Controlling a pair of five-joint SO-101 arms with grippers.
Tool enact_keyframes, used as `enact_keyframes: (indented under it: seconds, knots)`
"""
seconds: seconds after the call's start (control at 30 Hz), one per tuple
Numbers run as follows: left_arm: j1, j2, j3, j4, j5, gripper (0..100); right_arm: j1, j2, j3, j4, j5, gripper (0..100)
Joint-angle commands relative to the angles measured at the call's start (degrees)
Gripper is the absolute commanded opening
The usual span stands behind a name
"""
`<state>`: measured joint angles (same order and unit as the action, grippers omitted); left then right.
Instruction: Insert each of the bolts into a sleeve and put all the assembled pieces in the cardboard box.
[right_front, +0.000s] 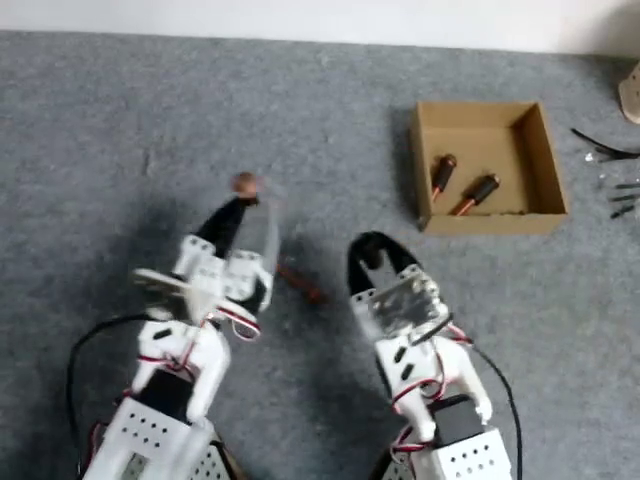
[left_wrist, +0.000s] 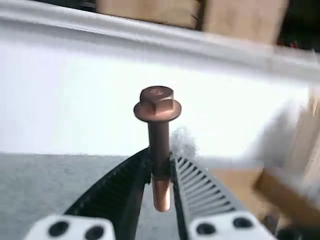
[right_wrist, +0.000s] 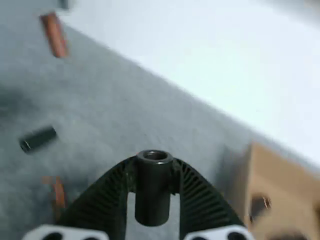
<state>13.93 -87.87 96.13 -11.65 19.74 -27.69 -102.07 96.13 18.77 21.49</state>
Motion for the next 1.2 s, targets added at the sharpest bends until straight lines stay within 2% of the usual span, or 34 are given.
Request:
enact_keyframes:
  seconds: [0.0,0.07,0.2,0.43,0.6,0.77,0.9,1.17]
  knots:
    - [-3.03,-5.05,1.54,-1.49,16.18,1,-6.55,-0.04,6.99,-6.29,1.05,0.5]
    - [-2.95,-6.55,1.54,-1.41,20.48,1,-8.04,0.04,6.99,-5.49,0.97,0.5]
    - [-1.36,-8.22,1.54,0.88,21.45,1,-7.08,-0.57,6.99,-1.45,-2.81,0.5]
    - [9.98,-8.31,1.54,8.53,21.27,1,-4.35,-0.57,6.90,-0.92,-3.25,0.5]
    - [15.08,-8.31,1.54,12.48,21.19,1,-4.53,-0.57,6.90,-0.92,-3.25,0.5]
    - [15.25,-8.31,1.54,13.10,20.75,1,-4.53,-0.57,6.90,-0.84,-3.25,0.5]
    - [15.60,-8.40,1.54,13.10,16.62,1,-5.14,-0.57,6.90,0.66,-3.34,0.5]
    - [15.60,-8.40,1.54,13.36,16.53,1,-5.41,-0.13,6.90,1.80,-3.34,0.5]
